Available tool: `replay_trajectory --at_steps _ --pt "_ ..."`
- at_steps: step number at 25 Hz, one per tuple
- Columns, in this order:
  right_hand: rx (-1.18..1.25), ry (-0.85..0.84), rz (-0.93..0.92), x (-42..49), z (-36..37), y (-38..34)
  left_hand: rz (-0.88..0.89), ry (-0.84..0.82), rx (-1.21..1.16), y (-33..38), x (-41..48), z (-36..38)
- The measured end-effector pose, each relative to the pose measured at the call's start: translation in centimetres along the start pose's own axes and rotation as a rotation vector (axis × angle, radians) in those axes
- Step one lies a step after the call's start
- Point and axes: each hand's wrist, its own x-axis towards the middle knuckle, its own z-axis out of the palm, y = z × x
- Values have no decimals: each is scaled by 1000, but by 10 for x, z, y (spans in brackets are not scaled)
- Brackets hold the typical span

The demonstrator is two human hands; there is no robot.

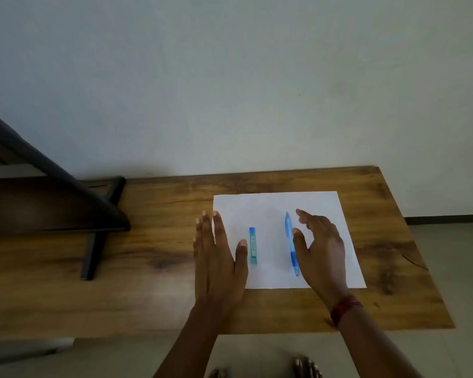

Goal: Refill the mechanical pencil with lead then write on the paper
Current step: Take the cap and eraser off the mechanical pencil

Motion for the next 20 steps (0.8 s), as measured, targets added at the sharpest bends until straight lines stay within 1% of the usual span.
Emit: replay_trajectory --at_steps 2,4,7,9,12,14,17,20 --pt "67 48 1 6 0 1 -10 53 -4 2 1 1" --pt "94 56 6 12 -1 1 -26 91 -17 2 4 0" --pt "148 14 45 22 2 1 -109 42 -87 4 18 -1" --pt "188 -17 111 31 1 -2 -168 3 -171 4 28 -4" --pt "211 -16 137 41 3 -8 -173 -98 -214 8 31 -2" --pt "196 -27 128 41 9 -12 -205 -117 -214 14 30 4" --pt "127 -55 108 42 21 -14 -239 -92 -134 23 35 13" --pt "30 -64 140 50 20 -5 -191 -15 -115 25 37 16"
